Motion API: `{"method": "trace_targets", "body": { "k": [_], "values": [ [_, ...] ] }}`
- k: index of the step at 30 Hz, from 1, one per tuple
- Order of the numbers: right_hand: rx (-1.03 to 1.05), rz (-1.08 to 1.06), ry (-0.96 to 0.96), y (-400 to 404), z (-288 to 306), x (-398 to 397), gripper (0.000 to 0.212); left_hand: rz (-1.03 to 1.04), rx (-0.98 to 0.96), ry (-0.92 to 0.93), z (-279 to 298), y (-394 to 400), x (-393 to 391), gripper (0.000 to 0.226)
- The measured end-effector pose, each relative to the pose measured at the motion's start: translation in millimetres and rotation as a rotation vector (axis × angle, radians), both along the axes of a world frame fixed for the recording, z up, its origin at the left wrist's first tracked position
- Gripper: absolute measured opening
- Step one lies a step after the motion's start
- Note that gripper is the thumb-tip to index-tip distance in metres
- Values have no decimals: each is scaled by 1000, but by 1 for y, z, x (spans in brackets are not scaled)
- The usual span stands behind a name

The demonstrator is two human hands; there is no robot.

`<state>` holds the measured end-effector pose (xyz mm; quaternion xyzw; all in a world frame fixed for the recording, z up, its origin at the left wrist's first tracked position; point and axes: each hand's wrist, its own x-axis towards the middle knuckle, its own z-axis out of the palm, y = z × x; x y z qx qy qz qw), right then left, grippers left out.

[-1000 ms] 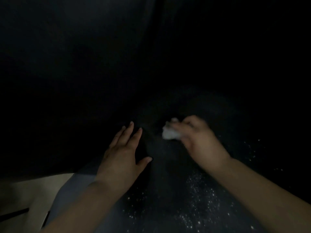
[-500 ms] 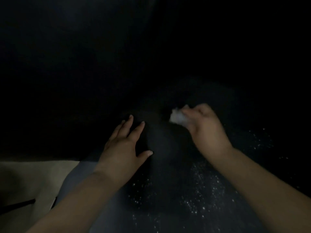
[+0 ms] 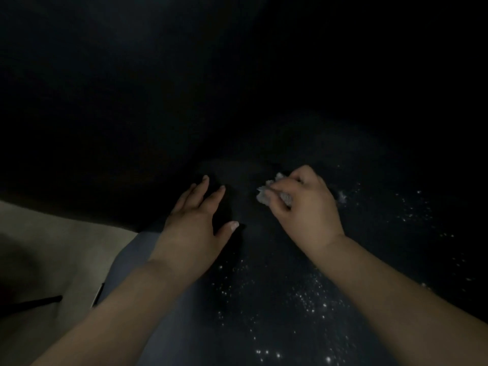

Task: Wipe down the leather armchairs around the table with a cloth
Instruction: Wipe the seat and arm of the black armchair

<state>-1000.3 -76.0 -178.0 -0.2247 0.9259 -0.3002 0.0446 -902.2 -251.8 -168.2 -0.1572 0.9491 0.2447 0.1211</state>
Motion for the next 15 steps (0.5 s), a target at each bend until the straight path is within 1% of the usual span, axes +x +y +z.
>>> {"method": "trace_targets", "body": {
  "k": [1, 3, 4, 5, 8, 9, 11, 13, 14, 15],
  "values": [
    [7, -28, -3, 0, -3, 1, 30, -2, 0, 5, 0, 1, 2, 73],
    [11, -92, -21, 1, -6, 2, 43, -10, -10, 12, -2, 2, 6, 72],
    [7, -102, -31, 1, -6, 6, 45, -14, -14, 14, -2, 2, 8, 72],
    [2, -64, -20, 1, -5, 14, 43, -18, -15, 13, -2, 2, 10, 72],
    [14, 170, -17, 8, -2, 36, 30, -37, -7, 7, -4, 0, 15, 72],
    [28, 200, -26, 14, -2, 31, 27, -44, -3, 7, -4, 0, 17, 72],
    [67, 128, 16, 20, -6, 9, 26, -55, -4, 10, -5, -2, 21, 72],
    [67, -36, 10, 15, -11, -13, 26, -59, -11, 13, -6, -2, 22, 72],
    [35, -88, -27, 8, -7, -14, 21, -61, -10, 15, -6, 0, 22, 73],
    [-68, -79, -78, 1, -7, -8, 13, -62, -9, 18, -6, 2, 21, 73]
  ]
}}
